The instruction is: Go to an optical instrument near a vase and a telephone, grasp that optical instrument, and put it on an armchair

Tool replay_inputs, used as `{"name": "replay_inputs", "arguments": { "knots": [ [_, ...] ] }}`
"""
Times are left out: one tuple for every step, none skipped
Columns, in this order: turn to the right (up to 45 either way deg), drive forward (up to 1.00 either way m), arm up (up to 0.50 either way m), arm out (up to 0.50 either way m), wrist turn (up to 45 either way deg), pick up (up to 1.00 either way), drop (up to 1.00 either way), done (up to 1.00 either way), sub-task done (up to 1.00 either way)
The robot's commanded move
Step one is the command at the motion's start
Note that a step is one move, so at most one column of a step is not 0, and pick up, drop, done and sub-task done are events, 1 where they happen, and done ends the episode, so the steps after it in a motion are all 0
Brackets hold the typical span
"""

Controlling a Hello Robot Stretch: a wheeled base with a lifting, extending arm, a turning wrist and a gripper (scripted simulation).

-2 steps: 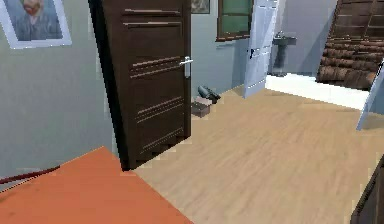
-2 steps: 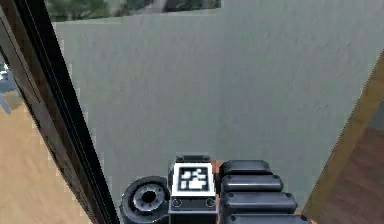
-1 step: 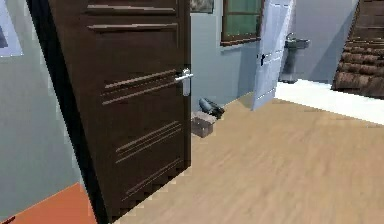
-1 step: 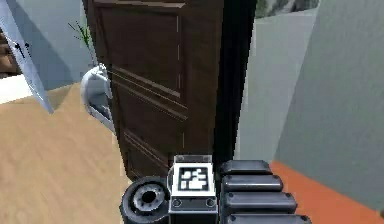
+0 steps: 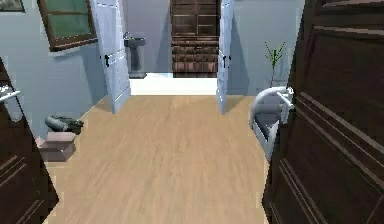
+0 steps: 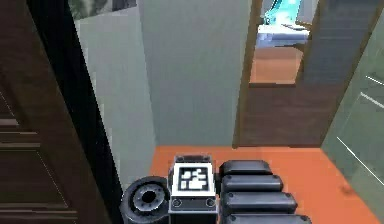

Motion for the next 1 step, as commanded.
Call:
{"name": "replay_inputs", "arguments": {
  "knots": [
    [0.0,1.00,0.00,0.00,0.0,0.00,0.00,0.00,0.00]
  ]
}}
